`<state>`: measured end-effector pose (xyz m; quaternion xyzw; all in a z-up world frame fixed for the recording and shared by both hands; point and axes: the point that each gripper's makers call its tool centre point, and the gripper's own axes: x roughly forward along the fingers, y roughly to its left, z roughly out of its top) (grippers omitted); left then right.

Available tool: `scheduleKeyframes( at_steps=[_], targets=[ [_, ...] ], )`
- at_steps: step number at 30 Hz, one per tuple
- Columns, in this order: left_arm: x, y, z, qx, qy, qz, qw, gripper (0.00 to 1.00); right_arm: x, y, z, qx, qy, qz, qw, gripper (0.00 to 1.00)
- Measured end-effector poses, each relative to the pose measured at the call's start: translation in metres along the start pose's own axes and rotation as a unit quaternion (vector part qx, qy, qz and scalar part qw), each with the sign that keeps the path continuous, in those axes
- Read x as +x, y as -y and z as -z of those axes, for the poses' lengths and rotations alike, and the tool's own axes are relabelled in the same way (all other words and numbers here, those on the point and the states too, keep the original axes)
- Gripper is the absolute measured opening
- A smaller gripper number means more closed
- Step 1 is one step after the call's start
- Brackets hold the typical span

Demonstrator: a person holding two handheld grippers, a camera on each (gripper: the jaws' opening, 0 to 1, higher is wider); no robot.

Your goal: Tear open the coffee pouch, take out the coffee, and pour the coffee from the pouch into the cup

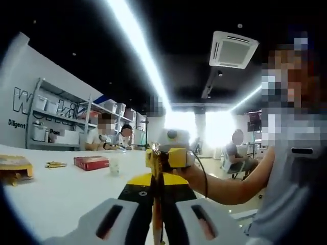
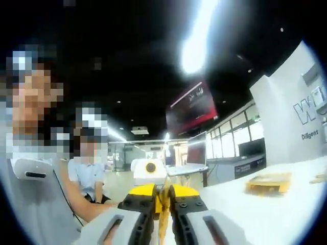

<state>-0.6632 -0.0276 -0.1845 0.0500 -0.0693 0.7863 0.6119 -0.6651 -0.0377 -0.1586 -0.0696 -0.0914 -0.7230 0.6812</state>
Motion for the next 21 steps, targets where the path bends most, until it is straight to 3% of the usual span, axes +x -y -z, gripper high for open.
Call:
scheduleKeyframes(
  at_steps=[4, 6, 8, 9, 13, 21],
  targets=[
    [-0.001, -0.002, 0.004, 0.009, -0.006, -0.003, 0.9999, 0.08, 0.001, 0.003, 0.005, 0.000, -0.009, 0.005, 0.9999, 0.07],
    [-0.001, -0.003, 0.006, 0.017, -0.003, -0.003, 0.9998, 0.11, 0.002, 0.005, 0.005, 0.021, -0.009, 0.007, 0.9997, 0.06],
    [0.000, -0.001, 0.013, 0.009, -0.019, 0.005, 0.9998, 0.24, 0.002, 0.006, 0.002, 0.021, 0.002, 0.007, 0.9997, 0.05],
    [0.001, 0.001, 0.018, 0.008, -0.025, 0.012, 0.9996, 0.26, 0.000, 0.007, -0.001, 0.019, 0.007, 0.009, 0.9998, 0.04],
    [0.000, -0.003, 0.022, 0.018, -0.026, 0.009, 0.9995, 0.10, 0.001, 0.006, -0.004, 0.019, 0.009, 0.007, 0.9997, 0.04],
    [0.000, -0.006, 0.015, 0.015, -0.016, 0.001, 0.9998, 0.07, 0.001, 0.004, -0.008, 0.016, 0.027, 0.000, 0.9995, 0.12]
  ],
)
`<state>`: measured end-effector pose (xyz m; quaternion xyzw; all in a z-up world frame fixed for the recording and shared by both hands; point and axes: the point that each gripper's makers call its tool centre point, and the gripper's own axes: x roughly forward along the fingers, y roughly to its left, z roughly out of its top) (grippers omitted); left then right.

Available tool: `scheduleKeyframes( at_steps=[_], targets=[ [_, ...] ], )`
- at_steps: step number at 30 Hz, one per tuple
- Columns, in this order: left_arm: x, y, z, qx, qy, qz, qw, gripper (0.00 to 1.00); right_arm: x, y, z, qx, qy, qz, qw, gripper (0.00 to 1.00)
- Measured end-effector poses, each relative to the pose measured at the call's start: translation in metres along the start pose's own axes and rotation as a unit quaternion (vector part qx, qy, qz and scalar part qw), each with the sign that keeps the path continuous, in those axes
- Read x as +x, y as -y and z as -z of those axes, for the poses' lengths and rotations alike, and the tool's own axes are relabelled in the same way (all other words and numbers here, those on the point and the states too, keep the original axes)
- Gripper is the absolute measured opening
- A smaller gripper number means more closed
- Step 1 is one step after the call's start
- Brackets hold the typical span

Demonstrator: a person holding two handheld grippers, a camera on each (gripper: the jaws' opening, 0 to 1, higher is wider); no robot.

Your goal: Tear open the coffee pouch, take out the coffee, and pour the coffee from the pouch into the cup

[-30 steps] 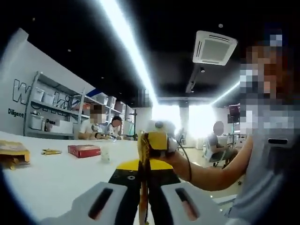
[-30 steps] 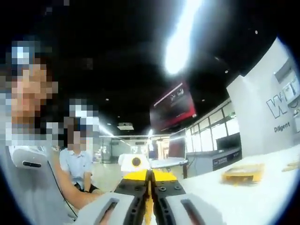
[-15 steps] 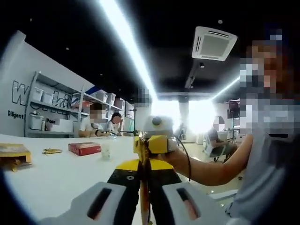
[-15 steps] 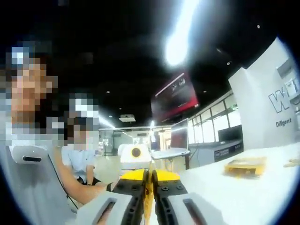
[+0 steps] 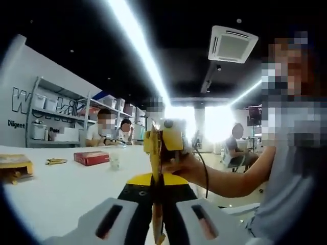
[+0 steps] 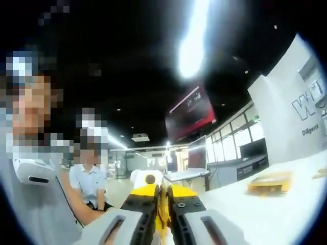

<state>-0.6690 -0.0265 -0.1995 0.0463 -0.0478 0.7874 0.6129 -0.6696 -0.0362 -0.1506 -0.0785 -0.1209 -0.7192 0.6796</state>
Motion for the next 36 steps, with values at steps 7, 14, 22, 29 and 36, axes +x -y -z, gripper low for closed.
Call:
scheduleKeyframes(
  at_steps=[7, 14, 22, 29, 36],
  targets=[
    [0.002, 0.001, 0.001, -0.008, 0.001, 0.000, 1.0000, 0.07, 0.005, -0.006, 0.007, -0.017, -0.019, 0.004, 0.9997, 0.10],
    [0.010, 0.010, 0.007, 0.015, -0.005, -0.001, 0.9999, 0.21, 0.001, -0.002, 0.007, -0.018, -0.030, 0.016, 0.9992, 0.03],
    [0.009, 0.011, 0.011, 0.011, -0.013, -0.002, 0.9998, 0.13, -0.001, -0.004, 0.004, -0.006, -0.017, 0.003, 0.9998, 0.04],
    [0.007, 0.005, 0.008, -0.019, -0.006, -0.017, 0.9997, 0.08, 0.000, -0.002, 0.005, -0.022, -0.013, 0.008, 0.9996, 0.17],
    [0.006, 0.007, 0.004, -0.002, 0.010, -0.012, 0.9999, 0.12, 0.002, -0.002, 0.019, -0.016, -0.037, 0.012, 0.9991, 0.06]
  ],
)
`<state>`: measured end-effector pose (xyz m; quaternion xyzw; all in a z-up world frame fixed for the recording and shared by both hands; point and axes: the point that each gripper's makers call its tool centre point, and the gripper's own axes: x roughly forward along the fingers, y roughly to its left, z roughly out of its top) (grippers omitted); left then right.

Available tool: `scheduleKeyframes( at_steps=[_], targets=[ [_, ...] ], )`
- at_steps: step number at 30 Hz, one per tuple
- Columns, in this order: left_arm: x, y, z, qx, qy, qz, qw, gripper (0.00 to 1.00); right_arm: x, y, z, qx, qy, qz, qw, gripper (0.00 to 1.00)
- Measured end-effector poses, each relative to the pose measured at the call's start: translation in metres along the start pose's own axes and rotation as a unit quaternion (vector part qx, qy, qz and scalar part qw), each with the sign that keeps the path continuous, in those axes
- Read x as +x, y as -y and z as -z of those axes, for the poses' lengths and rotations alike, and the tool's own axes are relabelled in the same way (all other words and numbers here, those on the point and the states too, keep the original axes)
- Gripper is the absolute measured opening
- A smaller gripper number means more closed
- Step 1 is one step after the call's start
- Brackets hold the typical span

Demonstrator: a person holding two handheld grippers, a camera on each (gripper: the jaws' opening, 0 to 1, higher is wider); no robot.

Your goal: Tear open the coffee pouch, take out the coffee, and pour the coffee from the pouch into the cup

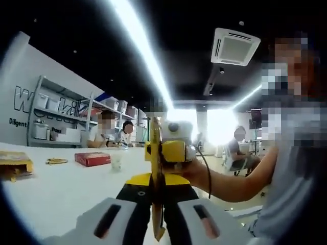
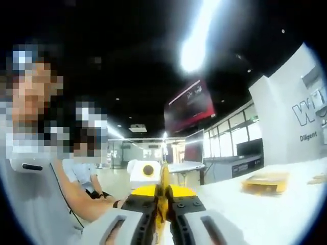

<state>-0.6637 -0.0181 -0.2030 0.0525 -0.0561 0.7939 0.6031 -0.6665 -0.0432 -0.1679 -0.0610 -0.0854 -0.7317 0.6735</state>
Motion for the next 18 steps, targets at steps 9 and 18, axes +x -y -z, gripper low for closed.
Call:
scheduleKeyframes(
  at_steps=[9, 18],
  targets=[
    [-0.003, 0.001, 0.005, 0.005, -0.011, 0.014, 0.9998, 0.28, 0.000, -0.009, 0.000, -0.004, -0.023, -0.010, 0.9997, 0.04],
    [-0.005, 0.000, 0.002, -0.007, -0.009, 0.016, 0.9998, 0.08, 0.005, -0.016, -0.002, -0.020, -0.002, -0.013, 0.9997, 0.17]
  ],
)
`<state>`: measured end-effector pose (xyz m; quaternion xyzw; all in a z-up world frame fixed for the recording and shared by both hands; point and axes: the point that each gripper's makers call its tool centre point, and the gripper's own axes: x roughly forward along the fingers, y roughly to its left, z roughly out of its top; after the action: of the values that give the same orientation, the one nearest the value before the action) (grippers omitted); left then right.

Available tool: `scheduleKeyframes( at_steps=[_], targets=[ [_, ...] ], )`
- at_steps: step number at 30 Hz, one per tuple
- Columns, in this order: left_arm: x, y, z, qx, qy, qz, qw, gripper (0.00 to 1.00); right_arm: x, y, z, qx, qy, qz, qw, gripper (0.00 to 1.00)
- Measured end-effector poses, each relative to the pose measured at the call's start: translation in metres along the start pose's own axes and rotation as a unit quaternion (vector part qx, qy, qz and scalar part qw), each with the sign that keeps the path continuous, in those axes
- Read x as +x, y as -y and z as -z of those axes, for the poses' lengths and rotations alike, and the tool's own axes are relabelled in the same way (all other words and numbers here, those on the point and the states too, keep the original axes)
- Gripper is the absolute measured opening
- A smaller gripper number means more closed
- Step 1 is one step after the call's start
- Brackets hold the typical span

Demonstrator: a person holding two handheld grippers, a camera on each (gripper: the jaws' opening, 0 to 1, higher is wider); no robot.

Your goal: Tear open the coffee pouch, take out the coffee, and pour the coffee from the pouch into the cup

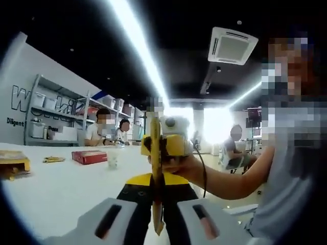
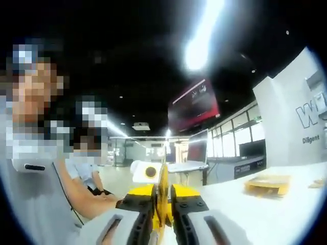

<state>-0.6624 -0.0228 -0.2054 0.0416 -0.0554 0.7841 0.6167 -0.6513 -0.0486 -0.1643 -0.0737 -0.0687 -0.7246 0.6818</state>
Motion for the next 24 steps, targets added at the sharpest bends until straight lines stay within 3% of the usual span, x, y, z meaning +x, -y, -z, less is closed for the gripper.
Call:
scheduleKeyframes(
  at_steps=[7, 11, 14, 21, 24],
  targets=[
    [0.005, -0.001, 0.007, -0.002, -0.005, 0.000, 1.0000, 0.09, 0.001, -0.002, 0.000, 0.003, 0.003, 0.002, 1.0000, 0.08],
    [0.006, 0.005, 0.010, 0.001, -0.004, 0.004, 1.0000, 0.16, 0.000, -0.001, 0.001, 0.011, -0.005, 0.012, 0.9999, 0.03],
    [0.008, 0.007, 0.013, -0.008, -0.011, 0.005, 0.9999, 0.30, -0.003, 0.006, 0.002, 0.006, -0.009, 0.016, 0.9998, 0.03],
    [0.001, 0.002, 0.014, 0.015, -0.016, -0.013, 0.9997, 0.13, -0.012, 0.023, 0.004, 0.007, -0.009, 0.018, 0.9998, 0.03],
    [0.000, 0.005, 0.015, 0.011, -0.021, -0.009, 0.9997, 0.09, -0.013, 0.024, 0.004, -0.014, -0.006, 0.009, 0.9998, 0.06]
  ],
)
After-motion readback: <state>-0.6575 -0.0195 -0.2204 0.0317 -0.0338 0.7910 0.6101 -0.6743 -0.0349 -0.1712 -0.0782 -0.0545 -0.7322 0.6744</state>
